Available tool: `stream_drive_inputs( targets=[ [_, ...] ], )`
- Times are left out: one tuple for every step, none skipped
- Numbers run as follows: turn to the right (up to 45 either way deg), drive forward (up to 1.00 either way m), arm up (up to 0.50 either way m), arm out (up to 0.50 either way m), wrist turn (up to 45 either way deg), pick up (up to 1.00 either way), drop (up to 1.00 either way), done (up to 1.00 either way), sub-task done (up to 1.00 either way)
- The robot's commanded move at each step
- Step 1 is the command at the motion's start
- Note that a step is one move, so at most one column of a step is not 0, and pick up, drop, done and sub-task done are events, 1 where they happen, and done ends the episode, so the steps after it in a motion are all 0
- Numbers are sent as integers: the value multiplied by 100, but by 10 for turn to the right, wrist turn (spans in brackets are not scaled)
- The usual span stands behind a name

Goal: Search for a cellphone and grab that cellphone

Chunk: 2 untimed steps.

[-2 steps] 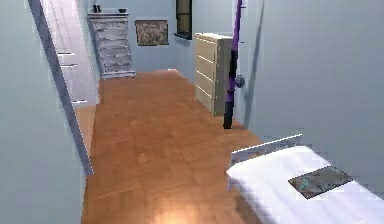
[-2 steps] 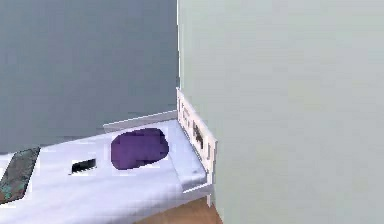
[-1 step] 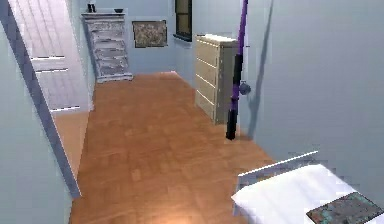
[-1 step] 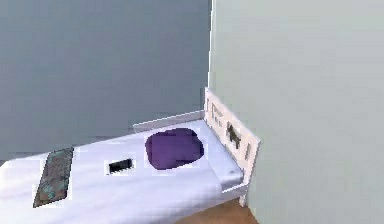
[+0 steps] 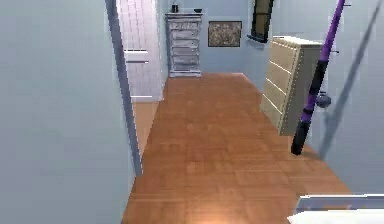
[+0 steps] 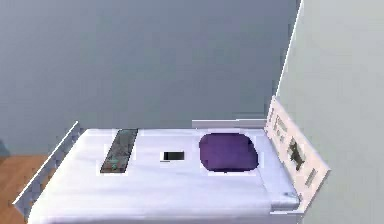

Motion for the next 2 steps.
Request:
stream_drive_inputs(
  targets=[
    [450,0,0,0,0,0,0,0,0],
    [450,0,0,0,0,0,0,0,0]
  ],
)
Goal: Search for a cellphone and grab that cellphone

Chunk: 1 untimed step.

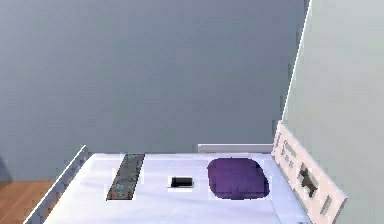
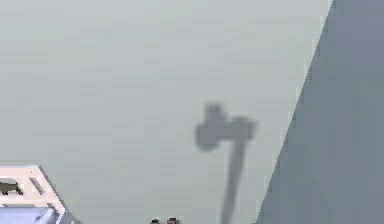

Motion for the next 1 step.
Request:
stream_drive_inputs(
  targets=[
    [60,0,0,0,0,0,0,0,0]
  ],
)
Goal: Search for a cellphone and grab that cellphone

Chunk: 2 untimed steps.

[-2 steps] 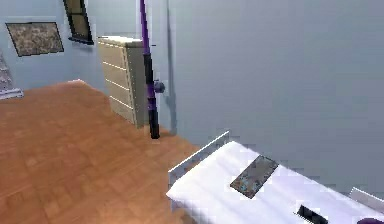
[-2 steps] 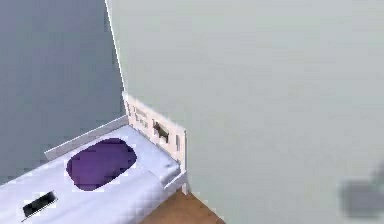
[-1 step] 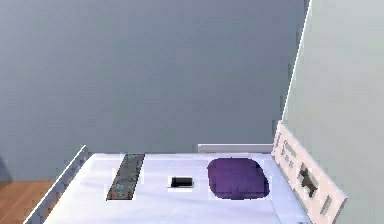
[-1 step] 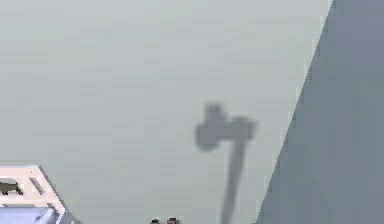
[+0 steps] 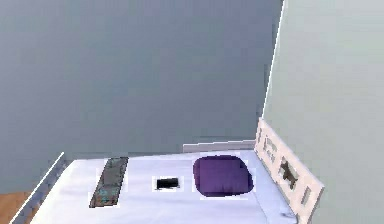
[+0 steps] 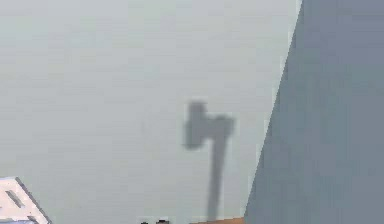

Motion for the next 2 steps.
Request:
stream_drive_inputs(
  targets=[
    [30,0,0,0,0,0,0,0,0],
    [0,30,0,0,0,0,0,0,0]
  ],
)
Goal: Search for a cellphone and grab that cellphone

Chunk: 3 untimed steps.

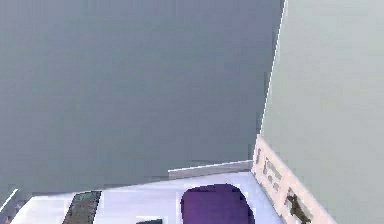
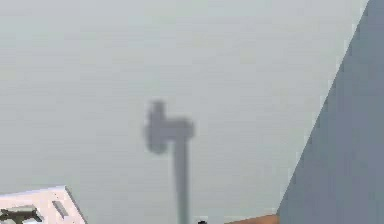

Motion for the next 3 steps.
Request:
stream_drive_inputs(
  targets=[
    [-450,0,0,0,0,0,0,0,0],
    [-450,0,0,0,0,0,0,0,0],
    [-150,0,0,0,0,0,0,0,0]
  ],
)
